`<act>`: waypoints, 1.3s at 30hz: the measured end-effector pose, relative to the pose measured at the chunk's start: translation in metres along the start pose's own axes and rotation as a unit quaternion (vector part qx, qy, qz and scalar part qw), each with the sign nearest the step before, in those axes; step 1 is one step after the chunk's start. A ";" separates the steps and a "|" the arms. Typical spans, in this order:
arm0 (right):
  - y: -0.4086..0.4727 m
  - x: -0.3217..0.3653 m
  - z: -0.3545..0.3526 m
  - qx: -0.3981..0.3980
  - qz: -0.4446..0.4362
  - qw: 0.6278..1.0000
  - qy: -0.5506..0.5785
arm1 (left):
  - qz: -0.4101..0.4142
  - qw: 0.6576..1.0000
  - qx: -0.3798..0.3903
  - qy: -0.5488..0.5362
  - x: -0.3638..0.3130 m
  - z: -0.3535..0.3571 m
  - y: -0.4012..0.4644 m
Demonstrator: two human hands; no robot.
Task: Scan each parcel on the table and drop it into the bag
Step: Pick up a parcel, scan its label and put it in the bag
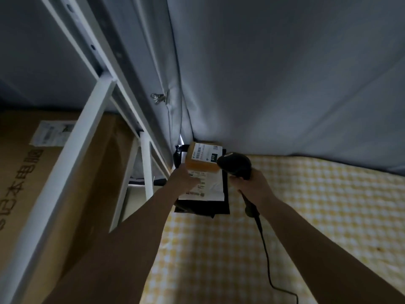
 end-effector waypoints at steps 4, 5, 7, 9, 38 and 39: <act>0.037 -0.001 0.024 -0.011 0.026 0.998 0.065 | 0.000 0.997 0.001 -0.080 0.001 0.000 0.042; 0.047 -0.001 0.030 -0.015 0.036 0.996 0.081 | -0.007 0.994 0.001 -0.107 0.002 0.002 0.049; 0.066 -0.002 0.042 -0.014 0.052 0.993 0.109 | -0.022 0.986 0.002 -0.168 0.005 0.009 0.062; 0.082 -0.004 0.054 -0.007 0.060 0.989 0.138 | -0.033 0.975 0.001 -0.221 0.012 0.017 0.078; -0.085 0.000 -0.009 0.007 0.025 0.970 0.243 | 0.010 0.830 0.023 -0.557 -0.045 0.033 -0.052; -0.095 0.004 -0.018 0.006 0.016 0.970 0.242 | 0.015 0.835 0.046 -0.548 -0.056 0.036 -0.064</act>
Point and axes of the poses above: each hand's wrist, its own y-axis towards the middle knuckle, its own z-axis out of the palm, x = y × z, the point moved 10 cm from there along y, towards the middle knuckle, and after that the axes turned 3 degrees about -x, right-handed, at the moved point
